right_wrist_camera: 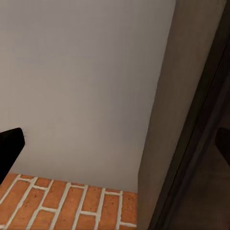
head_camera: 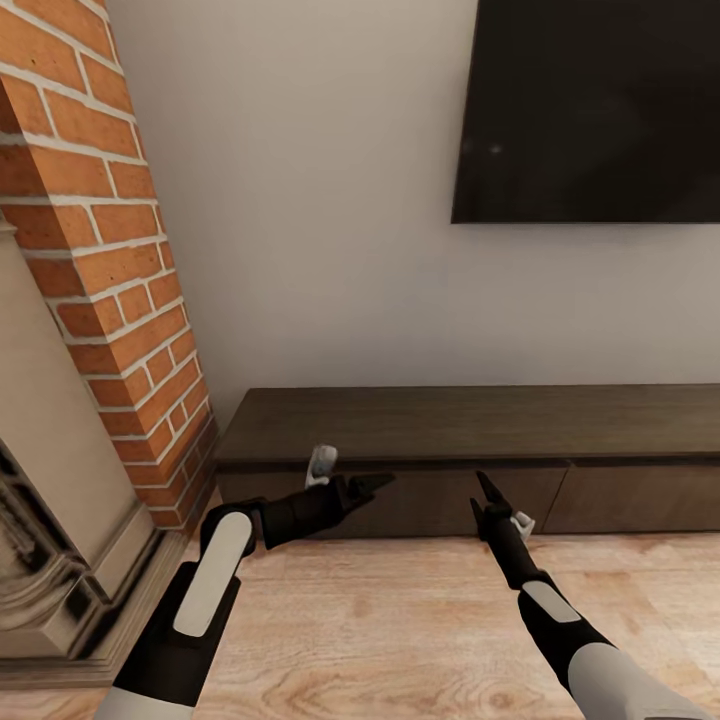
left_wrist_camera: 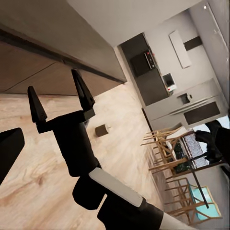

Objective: Place each of the two pumpkins and all three candles from the living room inside a cabinet in the living room (use any cabinet), then make sure every cabinet is closed, and position the cauldron so it is next to a table in the living room.

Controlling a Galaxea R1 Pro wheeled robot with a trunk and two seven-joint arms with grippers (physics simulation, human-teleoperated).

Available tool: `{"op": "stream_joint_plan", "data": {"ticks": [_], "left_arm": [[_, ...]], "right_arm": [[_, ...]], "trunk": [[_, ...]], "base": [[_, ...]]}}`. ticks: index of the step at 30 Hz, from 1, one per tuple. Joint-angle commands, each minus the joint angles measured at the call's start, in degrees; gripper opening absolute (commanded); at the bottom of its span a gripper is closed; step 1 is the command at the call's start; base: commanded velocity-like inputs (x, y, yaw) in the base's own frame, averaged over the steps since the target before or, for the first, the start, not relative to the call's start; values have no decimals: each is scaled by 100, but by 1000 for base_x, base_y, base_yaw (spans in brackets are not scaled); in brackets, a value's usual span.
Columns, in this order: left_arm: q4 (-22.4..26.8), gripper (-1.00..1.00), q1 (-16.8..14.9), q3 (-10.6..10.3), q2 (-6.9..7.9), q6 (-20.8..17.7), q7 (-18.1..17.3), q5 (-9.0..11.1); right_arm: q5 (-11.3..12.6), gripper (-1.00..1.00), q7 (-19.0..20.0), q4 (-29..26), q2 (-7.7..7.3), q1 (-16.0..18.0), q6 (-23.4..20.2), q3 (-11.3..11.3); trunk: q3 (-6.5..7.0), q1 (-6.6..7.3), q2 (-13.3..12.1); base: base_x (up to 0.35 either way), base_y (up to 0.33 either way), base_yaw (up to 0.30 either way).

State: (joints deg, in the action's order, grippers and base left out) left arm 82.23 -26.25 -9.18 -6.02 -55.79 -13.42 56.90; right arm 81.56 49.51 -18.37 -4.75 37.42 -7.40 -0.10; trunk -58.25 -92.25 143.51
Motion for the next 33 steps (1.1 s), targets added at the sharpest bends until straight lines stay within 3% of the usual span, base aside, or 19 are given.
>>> {"op": "stream_joint_plan", "data": {"ticks": [1, 14, 22, 25, 29, 33], "left_arm": [[6, 100, -3, 8, -1, -19, -72, -46], [29, 100, -3, 28, -11, -6, -156, -40], [36, 100, -3, 27, -13, 5, -297, -39], [37, 100, -3, 29, -11, 11, -345, -42], [34, 100, -3, 25, -7, 14, -350, -43], [31, 100, -3, 22, -5, 21, -348, -50]], "right_arm": [[48, 100, 45, 16, -1, 3, -60, 0], [44, 100, 138, 64, 9, 3, -33, -3], [144, 100, 138, 70, 16, 3, 386, -1], [279, 100, 131, 86, 25, 3, 747, 1], [380, 100, 113, 137, 24, 3, 892, 1], [644, 100, 104, 319, 19, 3, 994, -6]], "trunk": [[-5, 1, 2], [-5, 1, 2], [-5, 1, 2], [-5, 1, 2], [-5, 1, 2], [-5, 1, 2]], "base": [[0, 0, 0], [0, 0, 0], [153, 0, 0], [90, 0, 0], [32, 0, 0], [9, 0, 0]]}}
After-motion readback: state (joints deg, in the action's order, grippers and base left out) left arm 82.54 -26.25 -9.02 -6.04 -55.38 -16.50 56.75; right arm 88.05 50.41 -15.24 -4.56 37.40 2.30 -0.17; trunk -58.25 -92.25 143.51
